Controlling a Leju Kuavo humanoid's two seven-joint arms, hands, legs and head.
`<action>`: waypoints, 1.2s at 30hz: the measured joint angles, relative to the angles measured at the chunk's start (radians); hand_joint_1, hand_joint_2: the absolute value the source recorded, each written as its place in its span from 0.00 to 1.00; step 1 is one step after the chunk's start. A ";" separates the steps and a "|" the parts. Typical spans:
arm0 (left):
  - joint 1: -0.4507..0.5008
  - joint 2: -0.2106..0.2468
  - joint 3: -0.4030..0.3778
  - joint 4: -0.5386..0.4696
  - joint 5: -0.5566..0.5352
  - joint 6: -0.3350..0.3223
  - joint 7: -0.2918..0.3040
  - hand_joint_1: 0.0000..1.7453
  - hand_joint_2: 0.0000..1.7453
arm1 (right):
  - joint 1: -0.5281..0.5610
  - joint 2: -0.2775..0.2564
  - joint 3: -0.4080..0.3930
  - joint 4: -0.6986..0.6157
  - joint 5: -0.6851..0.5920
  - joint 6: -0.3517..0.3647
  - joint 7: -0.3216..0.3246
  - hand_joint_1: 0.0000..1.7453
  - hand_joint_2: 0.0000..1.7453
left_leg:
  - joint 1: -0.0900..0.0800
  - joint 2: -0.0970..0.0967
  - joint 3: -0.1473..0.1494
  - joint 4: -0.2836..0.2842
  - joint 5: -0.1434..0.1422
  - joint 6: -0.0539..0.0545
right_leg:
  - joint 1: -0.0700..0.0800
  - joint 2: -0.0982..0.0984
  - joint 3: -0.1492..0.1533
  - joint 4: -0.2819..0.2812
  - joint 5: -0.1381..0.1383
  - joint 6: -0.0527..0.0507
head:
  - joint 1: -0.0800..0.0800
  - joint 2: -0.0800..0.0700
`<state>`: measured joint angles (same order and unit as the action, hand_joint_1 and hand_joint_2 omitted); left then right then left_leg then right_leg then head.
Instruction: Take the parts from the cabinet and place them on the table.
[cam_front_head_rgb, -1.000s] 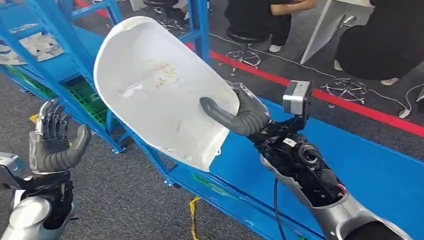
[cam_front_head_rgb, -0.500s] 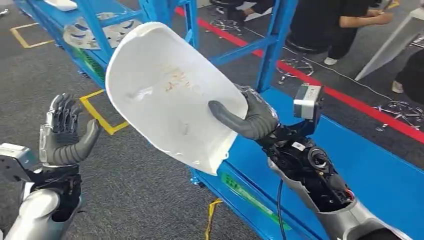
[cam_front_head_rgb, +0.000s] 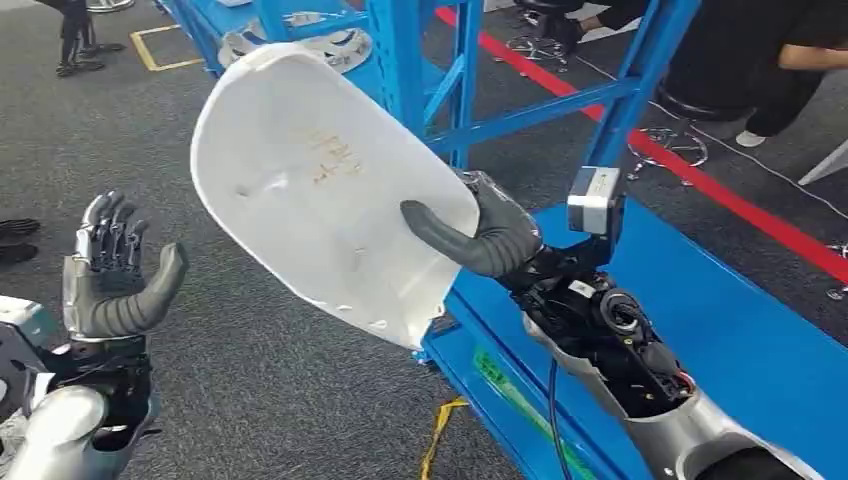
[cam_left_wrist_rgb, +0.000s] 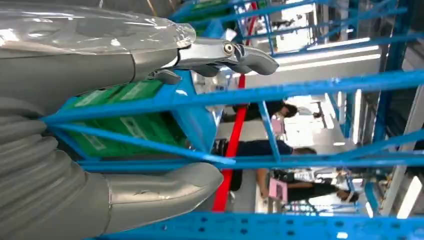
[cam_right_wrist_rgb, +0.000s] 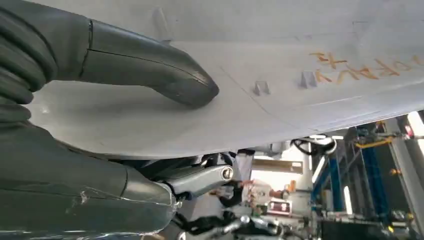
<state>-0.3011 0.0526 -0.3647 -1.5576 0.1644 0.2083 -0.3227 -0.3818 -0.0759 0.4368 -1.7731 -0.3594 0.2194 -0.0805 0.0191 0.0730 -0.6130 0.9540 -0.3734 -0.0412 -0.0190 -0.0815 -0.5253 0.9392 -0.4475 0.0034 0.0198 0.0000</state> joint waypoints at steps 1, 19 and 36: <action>-0.003 -0.001 0.000 0.000 0.000 0.000 -0.001 0.00 1.00 | 0.000 0.000 0.000 0.000 0.000 0.002 0.000 1.00 1.00 | -0.009 0.018 0.005 -0.014 -0.007 0.007 | 0.011 -0.007 0.000 0.002 -0.006 0.007 | -0.006 0.000; 0.002 -0.010 0.000 0.001 0.000 0.006 -0.006 0.00 1.00 | 0.007 0.000 0.000 0.003 -0.011 0.008 0.000 1.00 1.00 | 0.000 -0.219 0.004 -0.017 0.000 0.028 | 0.004 0.152 -0.018 0.016 0.006 0.010 | 0.048 0.000; -0.002 -0.009 0.000 0.004 0.000 0.013 -0.006 0.00 1.00 | -0.001 0.000 0.002 0.012 -0.015 0.013 -0.019 1.00 1.00 | -0.007 -0.050 0.006 -0.014 -0.007 0.042 | 0.004 -0.051 0.018 -0.002 -0.025 0.033 | 0.010 0.000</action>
<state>-0.3030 0.0439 -0.3647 -1.5534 0.1648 0.2213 -0.3285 -0.3830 -0.0759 0.4391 -1.7609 -0.3742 0.2323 -0.0992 0.0118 0.0229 -0.6075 0.9405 -0.3809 0.0011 -0.0145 -0.1323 -0.5071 0.9376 -0.4722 0.0360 0.0297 0.0000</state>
